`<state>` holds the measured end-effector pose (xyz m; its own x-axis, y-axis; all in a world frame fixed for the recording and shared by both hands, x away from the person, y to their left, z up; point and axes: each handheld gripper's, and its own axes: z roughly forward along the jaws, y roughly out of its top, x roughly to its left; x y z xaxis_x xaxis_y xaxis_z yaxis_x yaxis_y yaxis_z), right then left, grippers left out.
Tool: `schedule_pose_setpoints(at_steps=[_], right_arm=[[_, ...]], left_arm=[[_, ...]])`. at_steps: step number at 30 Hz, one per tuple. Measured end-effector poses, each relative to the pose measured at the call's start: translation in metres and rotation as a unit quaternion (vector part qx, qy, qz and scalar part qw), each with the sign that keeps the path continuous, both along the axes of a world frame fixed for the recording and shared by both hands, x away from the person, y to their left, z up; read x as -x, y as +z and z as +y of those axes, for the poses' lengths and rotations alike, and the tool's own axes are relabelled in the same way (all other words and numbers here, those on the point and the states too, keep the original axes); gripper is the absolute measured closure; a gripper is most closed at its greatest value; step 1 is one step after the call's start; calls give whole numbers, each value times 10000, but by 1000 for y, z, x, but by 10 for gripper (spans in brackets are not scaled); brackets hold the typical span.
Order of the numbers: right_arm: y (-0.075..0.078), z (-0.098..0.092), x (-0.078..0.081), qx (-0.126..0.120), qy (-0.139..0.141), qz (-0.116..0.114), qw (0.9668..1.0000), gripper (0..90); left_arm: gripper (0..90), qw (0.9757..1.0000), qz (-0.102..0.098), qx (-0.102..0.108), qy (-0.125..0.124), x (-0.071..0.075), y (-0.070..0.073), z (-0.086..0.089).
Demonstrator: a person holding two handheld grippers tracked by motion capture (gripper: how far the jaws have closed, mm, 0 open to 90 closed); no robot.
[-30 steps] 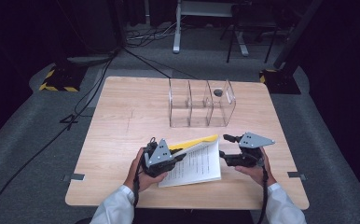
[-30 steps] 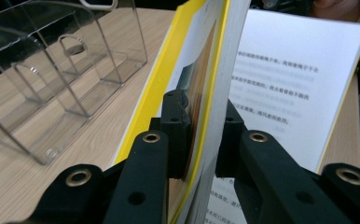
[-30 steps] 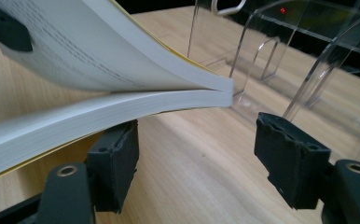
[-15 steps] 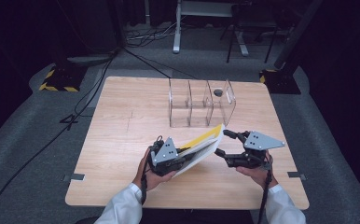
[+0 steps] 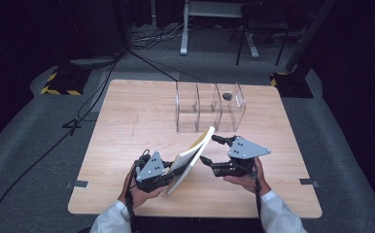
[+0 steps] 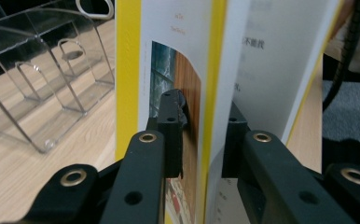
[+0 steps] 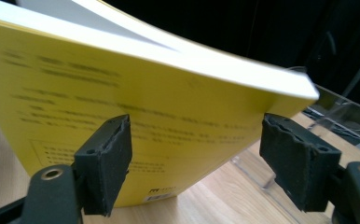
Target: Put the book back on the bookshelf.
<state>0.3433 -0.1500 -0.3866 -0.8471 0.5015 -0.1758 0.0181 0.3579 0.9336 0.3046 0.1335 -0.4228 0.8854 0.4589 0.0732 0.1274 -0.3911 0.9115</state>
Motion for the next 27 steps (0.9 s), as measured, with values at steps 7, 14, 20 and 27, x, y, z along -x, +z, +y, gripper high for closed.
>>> schedule_pose_setpoints(at_steps=[7, 14, 20, 27], right_arm=[[-4, 16, 4, 119, 137, 16, 9998, 271], [-3, 3, -1, 136, 17, 74, 9999, 270], [-3, -18, -7, -16, -241, 139, 9996, 284], [0, -43, -10, -205, -382, 219, 9988, 287]], left_arm=[[793, 9998, 141, 125, -39, 3, -5, 7], [793, 9980, 357, 448, -262, -11, -8, -7], [792, 9954, 536, 677, -419, -28, -11, -30], [787, 9939, 596, 721, -590, -42, -13, -59]])
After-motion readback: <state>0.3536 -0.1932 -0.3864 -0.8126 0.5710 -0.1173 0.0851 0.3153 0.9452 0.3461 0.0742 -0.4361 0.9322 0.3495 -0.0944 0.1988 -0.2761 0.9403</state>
